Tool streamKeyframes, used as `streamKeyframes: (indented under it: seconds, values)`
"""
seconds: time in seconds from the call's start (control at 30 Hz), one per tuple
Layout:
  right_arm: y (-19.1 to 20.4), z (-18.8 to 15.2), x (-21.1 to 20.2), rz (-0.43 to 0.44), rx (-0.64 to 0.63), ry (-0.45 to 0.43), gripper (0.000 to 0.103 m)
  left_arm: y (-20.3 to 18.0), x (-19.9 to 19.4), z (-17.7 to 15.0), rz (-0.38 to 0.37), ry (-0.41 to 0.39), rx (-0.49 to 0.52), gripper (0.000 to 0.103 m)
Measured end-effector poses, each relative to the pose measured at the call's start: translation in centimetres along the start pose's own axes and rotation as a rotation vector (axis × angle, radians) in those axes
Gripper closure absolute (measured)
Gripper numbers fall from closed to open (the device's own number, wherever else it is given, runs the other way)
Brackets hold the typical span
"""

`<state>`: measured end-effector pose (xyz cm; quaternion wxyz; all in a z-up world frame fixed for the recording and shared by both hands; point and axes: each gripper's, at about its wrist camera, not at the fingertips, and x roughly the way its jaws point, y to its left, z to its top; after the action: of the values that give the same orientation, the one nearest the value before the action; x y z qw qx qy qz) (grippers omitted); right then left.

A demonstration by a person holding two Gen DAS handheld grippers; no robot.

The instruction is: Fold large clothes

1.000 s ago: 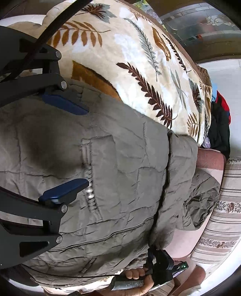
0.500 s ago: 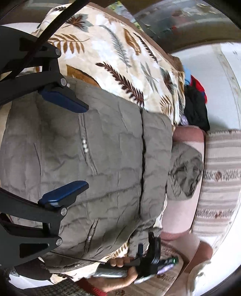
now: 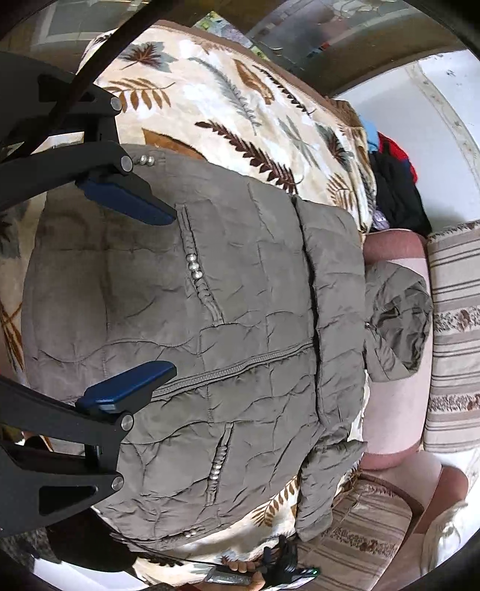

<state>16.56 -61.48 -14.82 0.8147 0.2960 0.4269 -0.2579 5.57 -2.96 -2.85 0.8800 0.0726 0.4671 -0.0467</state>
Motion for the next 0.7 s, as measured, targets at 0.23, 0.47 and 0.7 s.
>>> streamKeyframes:
  seconds: [0.23, 0.47, 0.7]
  values:
    - [-1.5, 5.8, 4.0, -0.004, 0.088, -0.023, 0.043, -1.1, 2.3, 1.2, 0.010, 0.059, -0.017, 0.028]
    - [0.5, 9.6, 7.5, -0.045, 0.072, -0.055, 0.037, -1.9, 4.6, 2.1, 0.021, 0.119, -0.038, 0.028]
    - [3.3, 10.8, 4.4, -0.117, -0.040, -0.124, 0.092, -1.3, 5.4, 2.0, 0.022, 0.139, -0.061, 0.028]
